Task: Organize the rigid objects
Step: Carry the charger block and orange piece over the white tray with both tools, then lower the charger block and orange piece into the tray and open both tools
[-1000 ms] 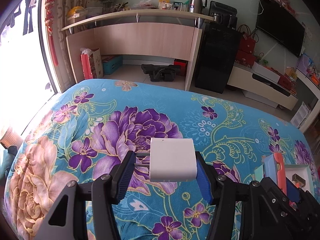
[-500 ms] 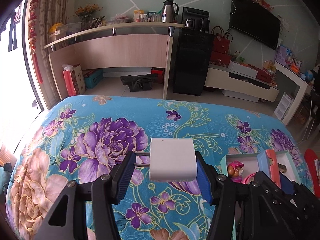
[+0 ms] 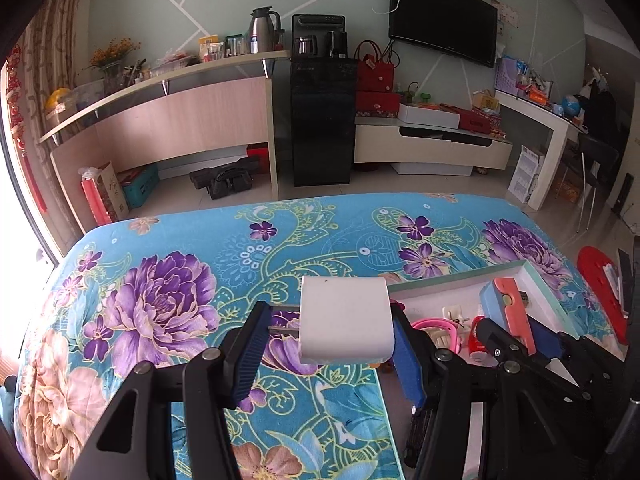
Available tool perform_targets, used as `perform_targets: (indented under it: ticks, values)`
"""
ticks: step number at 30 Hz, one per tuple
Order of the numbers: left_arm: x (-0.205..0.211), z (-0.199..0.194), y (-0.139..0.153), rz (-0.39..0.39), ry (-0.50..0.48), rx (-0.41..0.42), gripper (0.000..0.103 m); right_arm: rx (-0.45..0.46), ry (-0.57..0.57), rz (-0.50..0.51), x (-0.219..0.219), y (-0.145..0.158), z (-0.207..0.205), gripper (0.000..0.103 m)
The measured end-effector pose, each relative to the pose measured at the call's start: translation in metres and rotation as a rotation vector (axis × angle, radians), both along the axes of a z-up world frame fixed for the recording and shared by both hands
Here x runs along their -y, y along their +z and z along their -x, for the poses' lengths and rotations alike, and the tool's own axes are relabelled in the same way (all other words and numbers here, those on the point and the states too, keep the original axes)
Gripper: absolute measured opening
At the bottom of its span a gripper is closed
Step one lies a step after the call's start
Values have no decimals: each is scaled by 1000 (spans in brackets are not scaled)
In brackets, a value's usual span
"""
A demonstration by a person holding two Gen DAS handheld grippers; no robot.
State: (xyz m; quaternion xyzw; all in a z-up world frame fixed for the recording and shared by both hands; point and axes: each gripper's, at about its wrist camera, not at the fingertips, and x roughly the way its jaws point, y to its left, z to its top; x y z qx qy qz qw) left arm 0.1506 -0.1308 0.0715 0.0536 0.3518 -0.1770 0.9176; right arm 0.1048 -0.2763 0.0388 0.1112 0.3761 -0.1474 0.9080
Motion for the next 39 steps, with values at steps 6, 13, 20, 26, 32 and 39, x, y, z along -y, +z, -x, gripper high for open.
perform_targets:
  ticks: [6, 13, 20, 26, 32, 39]
  values:
    - [28, 10, -6, -22, -76, -19, 61, -25, -60, -9, 27, -6, 8, 44]
    - [60, 21, -19, -29, -178, -66, 61, -58, -112, -26, 53, -15, 15, 44]
    - [80, 28, -31, -56, -226, -100, 61, -76, -157, -36, 71, -21, 22, 44]
    - [88, 28, -41, -78, -238, -137, 61, -100, -176, -41, 83, -28, 23, 44]
    - [94, 28, -51, -101, -241, -162, 61, -110, -186, -50, 89, -33, 25, 44]
    - [100, 28, -59, -119, -255, -179, 61, -122, -168, -55, 88, -37, 22, 44]
